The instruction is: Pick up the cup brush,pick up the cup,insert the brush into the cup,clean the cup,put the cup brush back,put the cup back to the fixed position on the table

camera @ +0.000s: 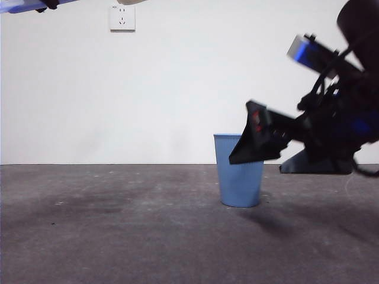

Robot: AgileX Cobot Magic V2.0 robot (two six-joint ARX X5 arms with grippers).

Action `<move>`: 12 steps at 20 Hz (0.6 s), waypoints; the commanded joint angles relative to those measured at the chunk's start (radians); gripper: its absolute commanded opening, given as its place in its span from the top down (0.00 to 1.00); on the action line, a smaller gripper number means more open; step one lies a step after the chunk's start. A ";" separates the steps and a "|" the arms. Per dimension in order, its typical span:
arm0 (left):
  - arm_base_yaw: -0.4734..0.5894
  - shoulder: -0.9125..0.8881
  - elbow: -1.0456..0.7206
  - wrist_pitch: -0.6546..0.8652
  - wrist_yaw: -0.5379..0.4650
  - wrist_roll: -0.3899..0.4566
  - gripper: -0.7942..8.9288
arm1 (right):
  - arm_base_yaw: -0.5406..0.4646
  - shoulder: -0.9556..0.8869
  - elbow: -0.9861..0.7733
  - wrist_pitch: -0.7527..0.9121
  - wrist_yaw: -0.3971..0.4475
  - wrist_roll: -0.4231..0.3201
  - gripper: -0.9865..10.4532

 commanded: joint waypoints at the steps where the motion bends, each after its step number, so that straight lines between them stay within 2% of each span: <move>1: 0.000 -0.003 -0.007 -0.014 0.000 0.003 0.93 | -0.001 0.119 -0.011 0.135 0.004 -0.012 0.44; 4: 0.000 -0.003 -0.007 -0.027 0.000 0.000 0.93 | -0.002 0.249 -0.011 0.317 0.004 -0.016 0.44; 7: 0.000 -0.003 -0.007 -0.026 0.001 0.000 0.93 | -0.014 0.335 -0.007 0.429 0.022 -0.017 0.44; 12: -0.002 -0.003 -0.007 -0.025 0.001 0.000 0.93 | -0.032 0.447 0.068 0.491 0.019 -0.020 0.44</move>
